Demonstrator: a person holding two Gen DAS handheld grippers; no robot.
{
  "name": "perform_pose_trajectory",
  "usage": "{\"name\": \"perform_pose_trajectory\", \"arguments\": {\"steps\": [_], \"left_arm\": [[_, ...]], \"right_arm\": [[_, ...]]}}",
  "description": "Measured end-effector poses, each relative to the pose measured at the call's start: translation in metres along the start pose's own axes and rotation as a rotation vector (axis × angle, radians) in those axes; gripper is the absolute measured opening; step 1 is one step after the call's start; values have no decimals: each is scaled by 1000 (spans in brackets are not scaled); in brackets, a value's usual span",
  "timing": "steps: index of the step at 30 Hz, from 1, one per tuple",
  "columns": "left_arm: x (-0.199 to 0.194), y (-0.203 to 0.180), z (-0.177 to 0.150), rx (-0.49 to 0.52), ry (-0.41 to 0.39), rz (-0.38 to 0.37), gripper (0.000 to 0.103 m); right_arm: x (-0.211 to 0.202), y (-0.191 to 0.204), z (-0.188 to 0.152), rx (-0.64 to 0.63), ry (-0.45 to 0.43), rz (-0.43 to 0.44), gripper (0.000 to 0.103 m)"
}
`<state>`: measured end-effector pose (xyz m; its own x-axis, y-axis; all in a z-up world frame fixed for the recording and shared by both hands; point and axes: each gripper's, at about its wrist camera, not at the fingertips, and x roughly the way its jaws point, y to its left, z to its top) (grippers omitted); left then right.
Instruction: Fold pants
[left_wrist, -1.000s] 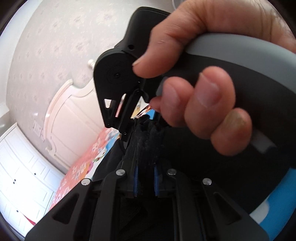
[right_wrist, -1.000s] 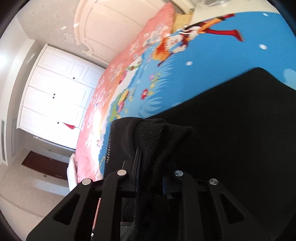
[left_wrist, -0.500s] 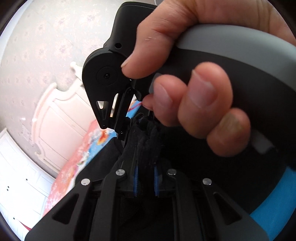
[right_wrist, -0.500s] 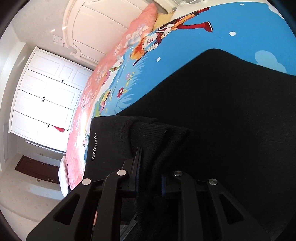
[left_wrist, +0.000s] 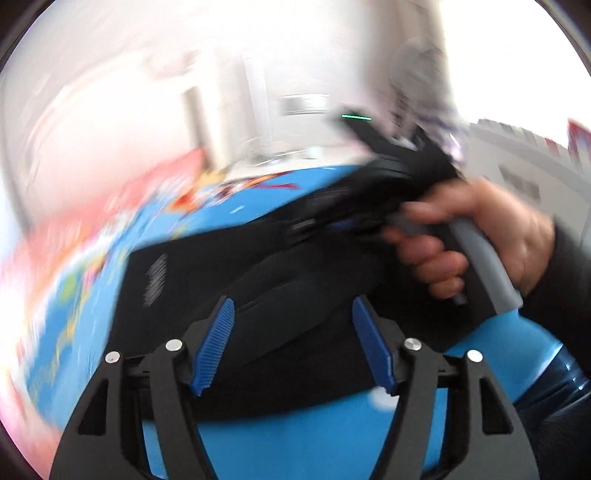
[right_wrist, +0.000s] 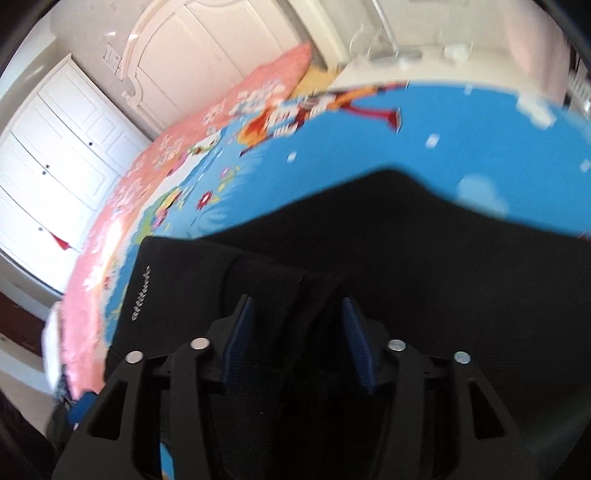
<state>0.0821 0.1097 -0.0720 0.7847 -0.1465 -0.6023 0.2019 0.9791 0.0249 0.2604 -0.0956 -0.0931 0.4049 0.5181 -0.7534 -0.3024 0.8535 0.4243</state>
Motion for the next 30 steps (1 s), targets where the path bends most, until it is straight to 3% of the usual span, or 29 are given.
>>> {"name": "perform_pose_trajectory", "arguments": {"steps": [1, 3, 5, 7, 8, 10, 13, 14, 17, 20, 21, 22, 24, 26, 30], "left_arm": [[-13, 16, -4, -102, 12, 3, 57], [-33, 36, -6, -228, 24, 41, 57], [-33, 74, -7, -323, 52, 117, 59], [-30, 94, -11, -401, 93, 135, 72], [-32, 102, -16, -425, 91, 153, 78], [-35, 100, -8, -408, 52, 237, 99], [-34, 92, -2, -317, -40, 239, 101], [-31, 93, 1, -308, -45, 274, 101], [-32, 80, 0, -296, -21, 370, 101], [-29, 82, -5, -339, 8, 338, 100], [-23, 85, -6, -350, 27, 366, 95], [-14, 86, -10, -351, 47, 380, 80], [2, 87, -15, -344, 92, 346, 65], [14, 86, -28, -339, 143, 352, 61], [21, 79, -42, -307, 134, 364, 62]], "right_arm": [[-9, 2, 1, -16, -25, -10, 60], [-29, 13, 4, -65, -93, -72, 87], [-52, 40, 2, -193, -205, -200, 88], [-68, 71, -5, -300, -321, -341, 89], [-72, 81, -9, -314, -363, -382, 96], [-77, 97, -19, -336, -412, -361, 98], [-69, 114, -35, -350, -417, -280, 98], [-65, 118, -38, -357, -412, -267, 98], [-43, 125, -46, -323, -345, -309, 98], [-21, 125, -58, -271, -272, -270, 98], [-13, 124, -62, -278, -248, -275, 98], [-5, 128, -68, -295, -232, -287, 98], [5, 130, -77, -312, -209, -312, 98], [14, 128, -86, -321, -180, -341, 98], [34, 118, -94, -319, -107, -364, 98]]}}
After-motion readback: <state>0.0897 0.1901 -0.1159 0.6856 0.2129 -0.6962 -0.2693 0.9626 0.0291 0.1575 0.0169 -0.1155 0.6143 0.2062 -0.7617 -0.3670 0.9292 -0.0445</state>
